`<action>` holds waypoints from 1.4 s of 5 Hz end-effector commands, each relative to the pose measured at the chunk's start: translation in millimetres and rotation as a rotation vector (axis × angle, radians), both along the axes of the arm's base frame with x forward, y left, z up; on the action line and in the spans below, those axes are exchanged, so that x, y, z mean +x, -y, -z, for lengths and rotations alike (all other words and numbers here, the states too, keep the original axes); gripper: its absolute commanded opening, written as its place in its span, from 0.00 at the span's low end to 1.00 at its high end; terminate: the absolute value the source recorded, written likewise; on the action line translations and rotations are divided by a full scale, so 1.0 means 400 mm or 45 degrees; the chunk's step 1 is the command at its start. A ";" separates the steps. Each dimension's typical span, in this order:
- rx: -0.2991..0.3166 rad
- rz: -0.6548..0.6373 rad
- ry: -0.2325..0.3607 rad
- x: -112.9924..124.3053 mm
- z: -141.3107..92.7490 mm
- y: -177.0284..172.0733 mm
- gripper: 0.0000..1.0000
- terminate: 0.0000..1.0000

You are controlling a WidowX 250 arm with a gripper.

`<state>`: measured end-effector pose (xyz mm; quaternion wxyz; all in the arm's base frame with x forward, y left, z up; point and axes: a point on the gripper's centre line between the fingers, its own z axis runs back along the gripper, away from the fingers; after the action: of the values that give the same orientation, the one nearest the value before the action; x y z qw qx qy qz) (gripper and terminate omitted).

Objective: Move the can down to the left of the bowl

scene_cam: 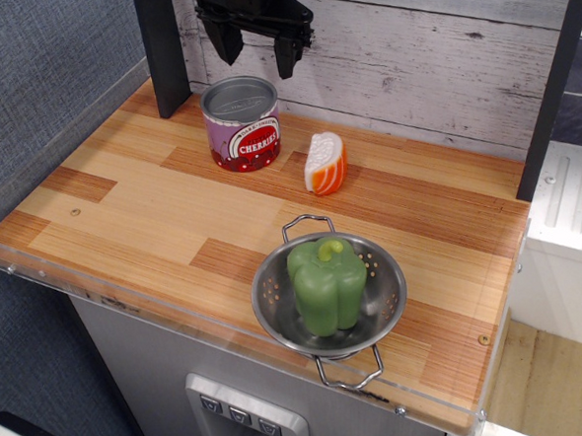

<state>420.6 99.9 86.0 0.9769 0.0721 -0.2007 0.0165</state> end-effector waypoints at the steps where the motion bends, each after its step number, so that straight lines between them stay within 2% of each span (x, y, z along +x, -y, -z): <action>1: 0.074 0.017 0.169 0.030 -0.032 -0.027 1.00 0.00; 3: 0.074 0.055 0.172 0.041 -0.002 -0.027 1.00 0.00; 4: 0.096 0.074 0.087 0.033 0.001 -0.023 1.00 0.00; 5: 0.057 0.131 0.004 0.025 0.002 -0.021 1.00 0.00; 6: 0.105 0.179 -0.073 0.016 0.006 -0.009 1.00 0.00; 7: 0.061 0.152 -0.141 0.000 0.001 -0.017 1.00 0.00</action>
<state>417.8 101.0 66.7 0.9876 0.0765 -0.1261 -0.0545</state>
